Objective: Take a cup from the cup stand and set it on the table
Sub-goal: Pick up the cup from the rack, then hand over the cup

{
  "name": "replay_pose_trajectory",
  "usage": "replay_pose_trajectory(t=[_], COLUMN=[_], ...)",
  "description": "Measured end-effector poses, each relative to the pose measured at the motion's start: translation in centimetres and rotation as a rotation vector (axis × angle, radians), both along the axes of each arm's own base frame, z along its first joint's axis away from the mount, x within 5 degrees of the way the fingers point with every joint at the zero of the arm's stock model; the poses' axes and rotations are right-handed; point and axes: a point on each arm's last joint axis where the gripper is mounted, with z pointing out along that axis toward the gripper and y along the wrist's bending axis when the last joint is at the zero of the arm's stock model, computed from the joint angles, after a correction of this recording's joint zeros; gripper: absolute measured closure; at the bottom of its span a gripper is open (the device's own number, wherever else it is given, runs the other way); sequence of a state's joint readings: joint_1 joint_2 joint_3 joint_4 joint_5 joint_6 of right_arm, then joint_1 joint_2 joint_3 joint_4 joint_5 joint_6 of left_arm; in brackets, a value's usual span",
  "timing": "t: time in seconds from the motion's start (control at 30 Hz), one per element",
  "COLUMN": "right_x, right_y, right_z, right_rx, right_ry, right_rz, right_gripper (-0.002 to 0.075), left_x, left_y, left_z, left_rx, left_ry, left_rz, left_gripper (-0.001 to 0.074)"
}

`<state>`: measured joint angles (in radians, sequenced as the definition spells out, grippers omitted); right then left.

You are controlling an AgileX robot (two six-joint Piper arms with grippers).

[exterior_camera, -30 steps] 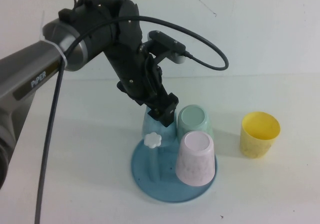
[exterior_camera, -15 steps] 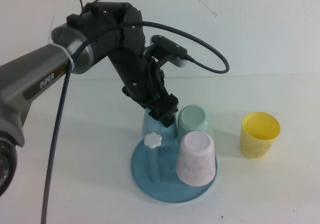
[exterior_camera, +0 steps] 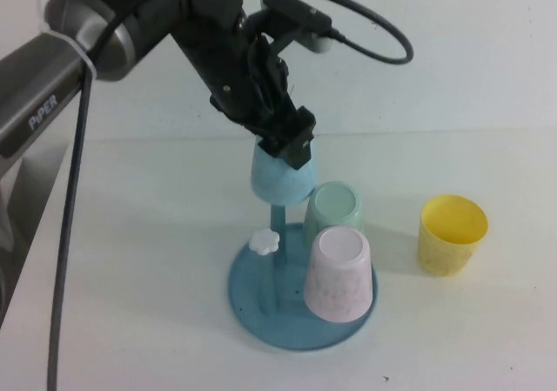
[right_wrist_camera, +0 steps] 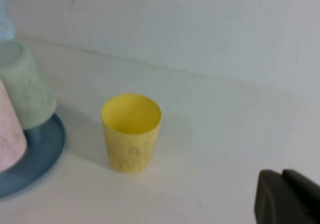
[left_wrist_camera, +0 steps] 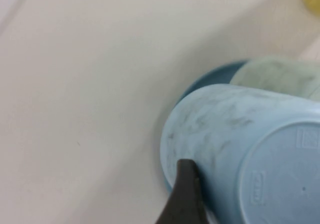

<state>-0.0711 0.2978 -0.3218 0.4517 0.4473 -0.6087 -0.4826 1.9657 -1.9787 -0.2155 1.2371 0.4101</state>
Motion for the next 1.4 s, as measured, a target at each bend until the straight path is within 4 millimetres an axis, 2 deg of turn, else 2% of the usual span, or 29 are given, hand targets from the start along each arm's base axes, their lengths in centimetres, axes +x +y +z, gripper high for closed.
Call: replay_pose_trajectory(t=[0.17,0.37,0.5,0.6,0.7,0.77,0.87,1.03,1.2,1.4], right_x=[0.1,-0.5,-1.0,-1.6,-1.8,-1.8,-1.7,-1.3,-0.9,-0.6], right_y=[0.5,2.1,3.2,3.9,4.1,4.0,3.7,3.2,3.1,2.7], right_z=[1.6,4.1,5.5,6.4,7.0,7.4,7.6,7.7,7.6,7.6], right_rx=[0.092,0.252,0.305,0.350,0.415,0.466,0.503,0.520,0.525,0.528], right_ry=[-0.093,-0.169,-0.258,-0.330,-0.373,-0.396,-0.417,-0.430,-0.418,-0.419], right_rz=[0.032,0.176,0.315,0.423,0.456,0.446,0.409,0.347,0.329,0.282], right_gripper=[0.0729,0.0729,0.0725,0.0656,0.0495,0.0360,0.0246,0.0221,0.0247,0.0299], left_x=[-0.5,-2.5,-4.4,-5.7,-6.4,-6.7,-7.1,-8.7,-10.5,-10.6], left_y=[0.2,0.0,-1.0,-2.2,-3.0,-3.4,-4.2,-6.3,-8.8,-11.0], left_z=[5.0,10.5,12.9,14.0,14.6,14.8,14.7,14.6,13.9,12.2], left_rx=[-0.097,-0.310,-0.527,-0.703,-0.838,-0.901,-0.947,-0.946,-0.929,-0.917], left_ry=[-0.112,-0.154,-0.068,0.057,0.166,0.224,0.282,0.315,0.343,0.401], left_rz=[0.041,0.067,0.009,-0.068,-0.123,-0.152,-0.184,-0.246,-0.335,-0.356], left_gripper=[0.0195,0.0195,0.0195,0.0195,0.0195,0.0195,0.0195,0.0195,0.0195,0.0195])
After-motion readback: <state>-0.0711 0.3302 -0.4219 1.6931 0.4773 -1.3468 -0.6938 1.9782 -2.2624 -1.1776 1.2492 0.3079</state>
